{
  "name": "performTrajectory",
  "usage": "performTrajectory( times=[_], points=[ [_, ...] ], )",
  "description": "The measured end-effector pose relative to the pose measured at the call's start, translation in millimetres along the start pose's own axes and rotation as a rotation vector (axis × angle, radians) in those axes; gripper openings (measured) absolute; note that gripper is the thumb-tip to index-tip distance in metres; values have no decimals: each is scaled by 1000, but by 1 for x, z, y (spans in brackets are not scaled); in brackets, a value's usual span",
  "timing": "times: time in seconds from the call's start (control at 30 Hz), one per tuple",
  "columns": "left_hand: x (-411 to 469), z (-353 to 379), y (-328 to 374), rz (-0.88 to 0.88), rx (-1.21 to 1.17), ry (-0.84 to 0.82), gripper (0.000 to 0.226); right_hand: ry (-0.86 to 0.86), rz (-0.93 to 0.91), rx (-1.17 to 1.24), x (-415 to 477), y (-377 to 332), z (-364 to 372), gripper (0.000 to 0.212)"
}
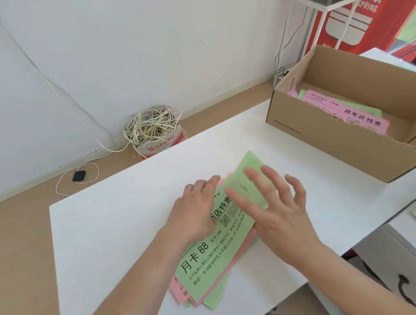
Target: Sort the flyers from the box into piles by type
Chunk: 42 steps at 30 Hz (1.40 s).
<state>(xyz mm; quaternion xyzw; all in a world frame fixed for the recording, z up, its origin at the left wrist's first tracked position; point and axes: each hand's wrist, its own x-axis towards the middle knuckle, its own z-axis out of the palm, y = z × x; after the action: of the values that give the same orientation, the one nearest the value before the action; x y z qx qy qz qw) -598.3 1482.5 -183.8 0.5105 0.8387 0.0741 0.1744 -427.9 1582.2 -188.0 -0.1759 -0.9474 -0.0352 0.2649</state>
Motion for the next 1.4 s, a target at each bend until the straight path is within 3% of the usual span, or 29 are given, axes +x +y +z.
performTrajectory(
  times=[0.1,0.17,0.23,0.33,0.47,0.57,0.63,0.7,0.77,0.87,0.93,1.07,1.17,1.23,1.3,1.4],
  points=[
    [-12,-5,6,22,20,139,73,-145,-249,-53,10,9,1,28],
    [-31,-9,12,18,-160,164,47,-223,-301,-71,19,15,1,19],
    [-58,-9,17,27,-217,142,43,-275,-243,-58,27,19,-2,10],
    [-89,-5,14,86,59,221,46,-284,-81,84,36,17,-9,18],
    [-104,2,-13,-84,85,385,50,-424,320,426,36,16,-29,31],
    [-114,8,-28,-130,59,453,51,-483,918,1014,35,24,-55,66],
    [-121,12,-31,-110,55,445,48,-434,1323,1493,33,34,-56,68],
    [-126,16,-35,-49,66,431,51,-579,1472,1586,34,42,-46,59],
    [-129,21,-39,39,152,432,47,-729,1435,1481,40,42,-36,55],
    [-131,27,-46,87,212,463,29,-872,1183,1314,51,35,-25,33],
    [-133,31,-46,63,159,423,34,-918,1018,1144,50,27,-21,37],
    [-135,31,-38,-79,-85,142,69,-858,747,956,41,8,-28,53],
    [-140,22,-31,-182,-441,25,85,-743,682,841,33,15,-27,51],
    [-144,20,-32,-331,-589,90,89,-696,699,793,27,18,-23,48],
    [-143,24,-29,-431,-525,170,84,-657,752,791,21,19,-19,46],
    [-133,36,-10,-378,-377,200,81,-589,829,808,14,27,-21,45]
  ],
)
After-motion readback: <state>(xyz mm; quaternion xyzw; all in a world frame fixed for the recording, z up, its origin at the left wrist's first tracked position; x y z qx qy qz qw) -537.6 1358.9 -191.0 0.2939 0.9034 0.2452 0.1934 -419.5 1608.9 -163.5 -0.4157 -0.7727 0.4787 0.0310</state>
